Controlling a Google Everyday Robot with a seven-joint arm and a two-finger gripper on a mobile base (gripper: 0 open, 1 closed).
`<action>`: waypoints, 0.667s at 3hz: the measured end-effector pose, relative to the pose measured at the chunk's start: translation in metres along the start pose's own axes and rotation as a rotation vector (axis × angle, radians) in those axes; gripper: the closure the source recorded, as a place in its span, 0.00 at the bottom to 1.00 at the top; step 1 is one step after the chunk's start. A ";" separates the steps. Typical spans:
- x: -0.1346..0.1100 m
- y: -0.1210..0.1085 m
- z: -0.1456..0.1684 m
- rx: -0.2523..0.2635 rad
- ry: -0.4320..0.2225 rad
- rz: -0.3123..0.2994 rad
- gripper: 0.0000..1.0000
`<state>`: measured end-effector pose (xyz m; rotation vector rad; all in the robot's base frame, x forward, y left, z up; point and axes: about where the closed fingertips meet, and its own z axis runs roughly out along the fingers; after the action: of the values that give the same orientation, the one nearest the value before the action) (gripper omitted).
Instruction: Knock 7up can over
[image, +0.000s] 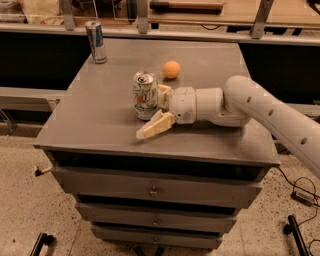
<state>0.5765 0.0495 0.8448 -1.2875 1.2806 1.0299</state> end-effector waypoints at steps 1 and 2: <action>-0.001 0.001 0.002 -0.005 -0.001 -0.001 0.30; -0.002 0.002 0.005 -0.009 -0.002 -0.001 0.53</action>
Offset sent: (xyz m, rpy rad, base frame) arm -0.0008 0.0023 0.0003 0.0004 -0.0001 0.0044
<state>0.5748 0.0546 0.8455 -1.2942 1.2746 1.0370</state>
